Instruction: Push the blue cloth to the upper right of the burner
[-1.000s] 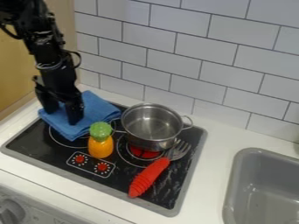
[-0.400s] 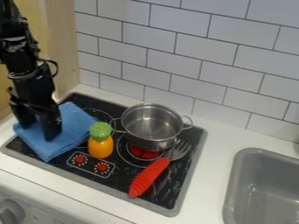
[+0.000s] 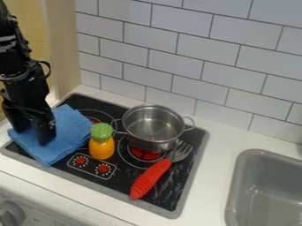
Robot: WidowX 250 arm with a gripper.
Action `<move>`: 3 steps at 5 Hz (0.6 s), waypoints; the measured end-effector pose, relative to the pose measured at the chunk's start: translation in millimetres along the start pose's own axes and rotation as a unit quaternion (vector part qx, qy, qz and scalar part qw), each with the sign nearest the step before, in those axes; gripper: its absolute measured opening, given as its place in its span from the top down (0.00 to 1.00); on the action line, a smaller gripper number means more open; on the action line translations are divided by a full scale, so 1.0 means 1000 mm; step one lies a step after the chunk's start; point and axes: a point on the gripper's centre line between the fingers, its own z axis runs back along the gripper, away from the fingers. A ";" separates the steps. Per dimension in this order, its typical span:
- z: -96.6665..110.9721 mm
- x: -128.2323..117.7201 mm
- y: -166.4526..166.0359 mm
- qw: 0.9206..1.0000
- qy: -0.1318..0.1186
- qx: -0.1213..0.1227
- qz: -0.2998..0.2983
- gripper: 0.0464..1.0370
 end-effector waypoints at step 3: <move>0.007 -0.004 0.003 1.000 -0.008 -0.007 0.003 0.04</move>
